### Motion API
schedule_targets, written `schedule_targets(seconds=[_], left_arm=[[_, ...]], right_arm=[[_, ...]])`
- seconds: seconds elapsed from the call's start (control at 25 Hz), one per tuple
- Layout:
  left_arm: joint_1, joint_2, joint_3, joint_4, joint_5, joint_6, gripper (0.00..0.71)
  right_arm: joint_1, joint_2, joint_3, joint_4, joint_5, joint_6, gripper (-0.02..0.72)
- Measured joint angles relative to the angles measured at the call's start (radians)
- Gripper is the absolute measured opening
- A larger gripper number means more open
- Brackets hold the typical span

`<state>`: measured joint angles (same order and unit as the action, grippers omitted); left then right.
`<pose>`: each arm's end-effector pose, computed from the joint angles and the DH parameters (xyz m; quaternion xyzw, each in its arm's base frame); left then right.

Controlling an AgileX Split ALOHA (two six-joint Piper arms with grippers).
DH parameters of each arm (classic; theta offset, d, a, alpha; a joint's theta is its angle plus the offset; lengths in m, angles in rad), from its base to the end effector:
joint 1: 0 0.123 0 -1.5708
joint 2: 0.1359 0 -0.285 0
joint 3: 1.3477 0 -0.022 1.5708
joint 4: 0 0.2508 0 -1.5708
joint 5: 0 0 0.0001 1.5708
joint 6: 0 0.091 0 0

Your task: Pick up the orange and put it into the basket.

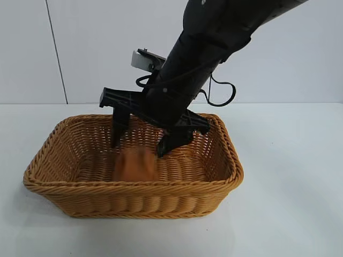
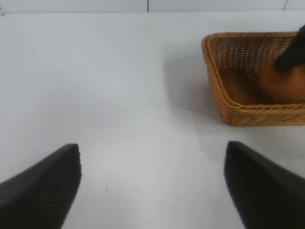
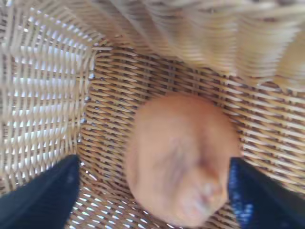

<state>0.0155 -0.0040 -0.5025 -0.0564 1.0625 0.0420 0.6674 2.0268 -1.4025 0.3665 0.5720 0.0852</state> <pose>-0.0058 -0.0046 0.2779 0.0125 0.8516 -0.0131 0.5239 0.3251 0.2787 0.1714 -0.1535 0.9532 0.2046 0.1611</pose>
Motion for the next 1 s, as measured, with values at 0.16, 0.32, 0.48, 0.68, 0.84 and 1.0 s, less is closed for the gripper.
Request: schedule_targets(seconds=[0.16,0.32,0.48,0.68,0.84,1.0], left_arm=[[0.000,0.000,0.000,0.000,0.000,0.000,0.585],[0.000,0.000,0.000,0.000,0.000,0.000,0.585],[0.000,0.000,0.000,0.000,0.000,0.000,0.585],[0.000,0.000,0.000,0.000,0.000,0.000,0.585],[0.000,0.000,0.000,0.000,0.000,0.000,0.585],[0.000,0.000,0.000,0.000,0.000,0.000,0.585]], right_arm=[[-0.034,-0.018,-0.094,-0.049,0.160,0.003,0.671],[-0.089,-0.019,-0.267,-0.159,0.408,0.034,0.673],[-0.151,-0.027,-0.387,-0.263,0.534,0.065,0.673],[-0.275,-0.028,-0.412,-0.366,0.629,0.082,0.673],[-0.422,-0.028,-0.412,-0.404,0.637,0.072,0.673],[-0.570,-0.027,-0.412,-0.415,0.638,0.056,0.673]])
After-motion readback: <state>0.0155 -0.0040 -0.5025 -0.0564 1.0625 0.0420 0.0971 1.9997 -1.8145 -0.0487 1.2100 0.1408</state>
